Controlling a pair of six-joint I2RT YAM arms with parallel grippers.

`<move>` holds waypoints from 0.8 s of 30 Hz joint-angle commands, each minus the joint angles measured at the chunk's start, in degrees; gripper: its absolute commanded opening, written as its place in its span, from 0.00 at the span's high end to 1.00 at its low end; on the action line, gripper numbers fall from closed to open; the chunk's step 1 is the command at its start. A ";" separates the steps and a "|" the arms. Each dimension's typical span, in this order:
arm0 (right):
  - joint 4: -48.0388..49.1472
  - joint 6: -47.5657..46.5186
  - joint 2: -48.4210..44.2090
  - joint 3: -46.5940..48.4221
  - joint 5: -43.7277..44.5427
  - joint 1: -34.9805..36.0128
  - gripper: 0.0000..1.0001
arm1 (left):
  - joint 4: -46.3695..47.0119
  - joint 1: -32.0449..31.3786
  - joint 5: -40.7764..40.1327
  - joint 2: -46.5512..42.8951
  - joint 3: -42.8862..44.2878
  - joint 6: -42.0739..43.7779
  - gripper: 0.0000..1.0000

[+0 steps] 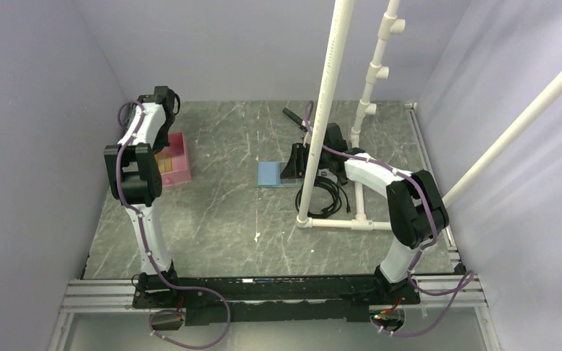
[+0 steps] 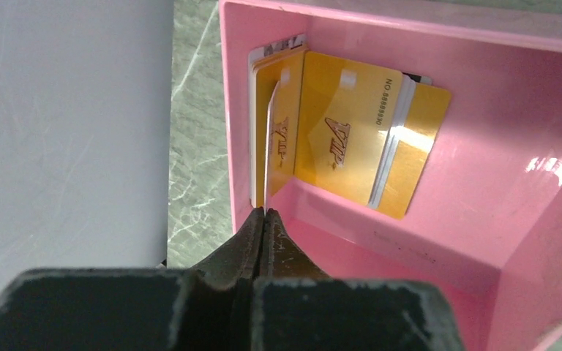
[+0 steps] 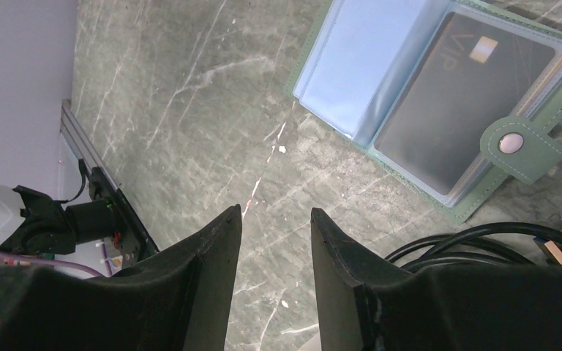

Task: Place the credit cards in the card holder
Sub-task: Pick up the credit card from the storage box.

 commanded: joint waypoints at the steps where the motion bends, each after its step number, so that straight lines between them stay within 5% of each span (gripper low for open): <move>1: 0.60 -1.17 -0.10 2.41 -0.52 0.31 0.58 | -1.90 -0.37 1.89 -4.68 2.12 -1.48 1.00; 9: -1.82 -2.93 -0.76 2.99 3.46 0.36 0.58 | -4.70 -2.69 11.99 -10.78 6.79 -4.35 1.00; 14: -3.59 -3.67 -0.27 3.73 5.59 0.19 0.57 | 1.05 -3.18 36.10 -19.79 2.77 -8.11 1.00; 19: -5.55 -5.09 3.56 6.90 4.08 -0.42 0.57 | 30.70 -3.18 69.85 -28.77 -21.54 -20.02 1.00; 24: -5.96 -4.41 7.72 9.97 3.89 -1.50 0.61 | 67.05 -8.09 85.95 -26.40 -41.55 -36.42 1.00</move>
